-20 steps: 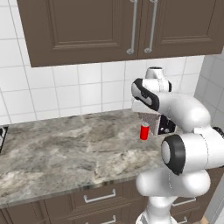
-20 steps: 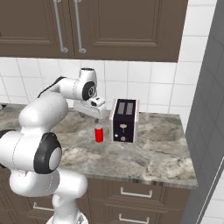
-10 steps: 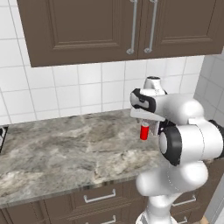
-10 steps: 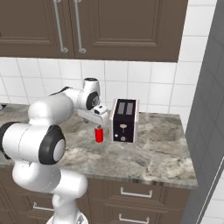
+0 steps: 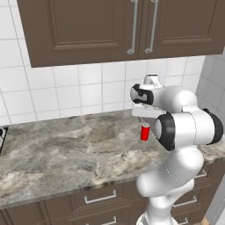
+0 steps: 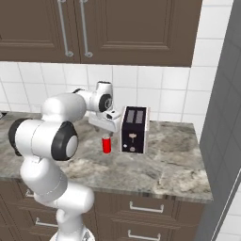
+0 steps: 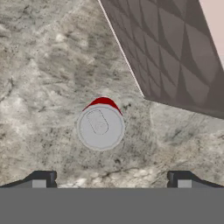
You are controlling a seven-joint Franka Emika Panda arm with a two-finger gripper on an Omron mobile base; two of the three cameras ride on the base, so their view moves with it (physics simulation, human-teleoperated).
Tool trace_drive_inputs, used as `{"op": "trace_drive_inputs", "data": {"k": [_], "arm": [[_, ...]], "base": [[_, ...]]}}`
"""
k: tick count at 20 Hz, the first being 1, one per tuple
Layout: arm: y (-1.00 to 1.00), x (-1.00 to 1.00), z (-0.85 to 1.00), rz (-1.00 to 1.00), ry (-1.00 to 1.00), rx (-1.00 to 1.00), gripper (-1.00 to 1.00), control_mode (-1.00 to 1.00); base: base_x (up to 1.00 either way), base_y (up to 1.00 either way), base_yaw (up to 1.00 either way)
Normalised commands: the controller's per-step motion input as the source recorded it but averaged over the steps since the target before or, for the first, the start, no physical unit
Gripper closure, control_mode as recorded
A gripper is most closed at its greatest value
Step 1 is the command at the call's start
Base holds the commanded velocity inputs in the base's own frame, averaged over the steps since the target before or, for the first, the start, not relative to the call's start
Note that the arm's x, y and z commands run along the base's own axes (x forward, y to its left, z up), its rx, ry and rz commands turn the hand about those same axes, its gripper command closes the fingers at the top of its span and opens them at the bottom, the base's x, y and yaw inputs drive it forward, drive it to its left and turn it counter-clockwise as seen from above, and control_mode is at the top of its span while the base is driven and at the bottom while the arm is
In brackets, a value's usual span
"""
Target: Four empty soda cans are scattered around the kitchen. Gather all the cans and cluster them next to the stove for recycling.
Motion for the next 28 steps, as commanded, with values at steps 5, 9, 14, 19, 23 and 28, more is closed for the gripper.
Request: {"op": "trace_drive_inputs", "data": {"k": [5,9,14,19,23,28], "arm": [[-0.05,0.14,-0.05,0.0,0.02,0.0,-1.0,-1.0],[0.0,0.21,-0.26,0.0,0.0,0.0,-1.0,-1.0],[0.0,0.24,-0.36,0.0,0.0,0.0,-1.0,-1.0],[0.0,0.13,-0.25,0.0,0.0,0.0,-1.0,-1.0],[0.0,0.02,-0.46,0.0,0.0,0.01,-1.0,-1.0],[0.0,0.0,-0.5,0.0,0.0,0.03,-1.0,-1.0]], "base": [[0.0,0.0,0.0],[0.0,0.0,0.0],[0.0,0.0,0.0],[0.0,0.0,0.0],[0.0,0.0,0.0],[0.0,0.0,0.0]]}}
